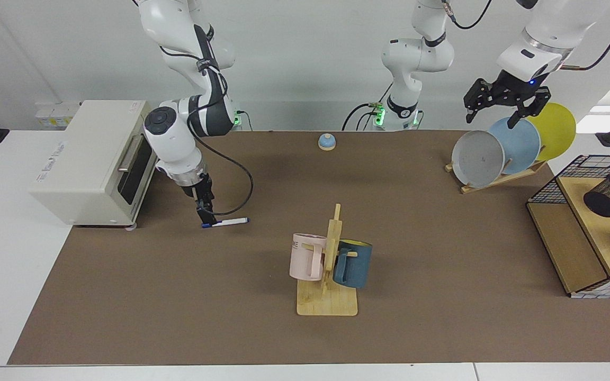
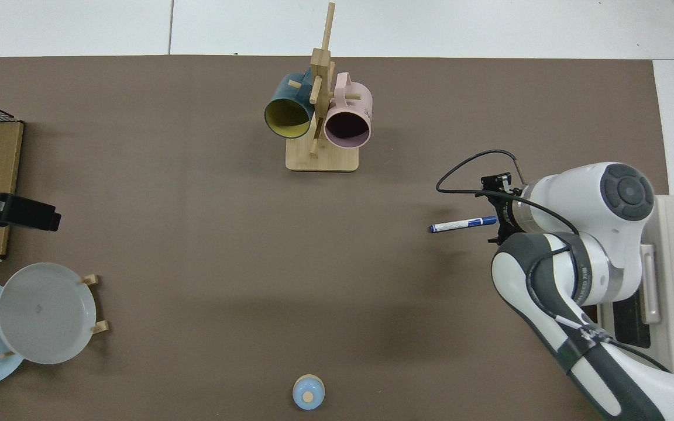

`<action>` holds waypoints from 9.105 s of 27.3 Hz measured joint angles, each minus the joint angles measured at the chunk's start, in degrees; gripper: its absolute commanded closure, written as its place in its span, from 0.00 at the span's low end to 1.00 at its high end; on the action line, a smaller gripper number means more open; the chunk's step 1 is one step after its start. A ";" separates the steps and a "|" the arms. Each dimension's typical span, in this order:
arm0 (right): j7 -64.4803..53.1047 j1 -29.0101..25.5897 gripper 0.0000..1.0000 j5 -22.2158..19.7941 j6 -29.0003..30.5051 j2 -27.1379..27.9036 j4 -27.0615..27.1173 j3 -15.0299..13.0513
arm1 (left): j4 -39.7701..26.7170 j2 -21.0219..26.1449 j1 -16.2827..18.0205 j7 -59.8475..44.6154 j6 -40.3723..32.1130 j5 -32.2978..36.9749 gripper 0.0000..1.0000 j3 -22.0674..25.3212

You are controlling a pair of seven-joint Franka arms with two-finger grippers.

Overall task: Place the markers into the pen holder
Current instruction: 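Lower the right gripper over the marker and close on it, then lift the marker with the right gripper while the left gripper reaches in, then bring the marker toward the left gripper while the left gripper approaches, then close the left gripper on the marker held by the right gripper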

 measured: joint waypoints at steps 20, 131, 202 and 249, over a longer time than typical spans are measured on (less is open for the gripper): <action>0.65 1.53 0.03 0.10 6.64 4.24 -1.61 0.09 | -0.98 -0.89 0.13 -0.05 -0.53 0.00 0.00 0.49; 34.60 22.89 1.00 4.77 -18.82 -9.77 17.47 1.28 | -3.31 -1.83 -2.32 19.80 4.90 -7.35 0.02 -7.74; 32.08 26.33 1.00 4.77 -16.29 -7.89 18.47 0.32 | -18.08 0.30 -13.26 41.52 26.17 -11.03 0.35 -17.66; 28.28 26.31 0.00 4.77 -14.94 -7.74 18.40 0.26 | -18.15 0.34 -13.22 37.60 27.50 -11.06 1.00 -17.54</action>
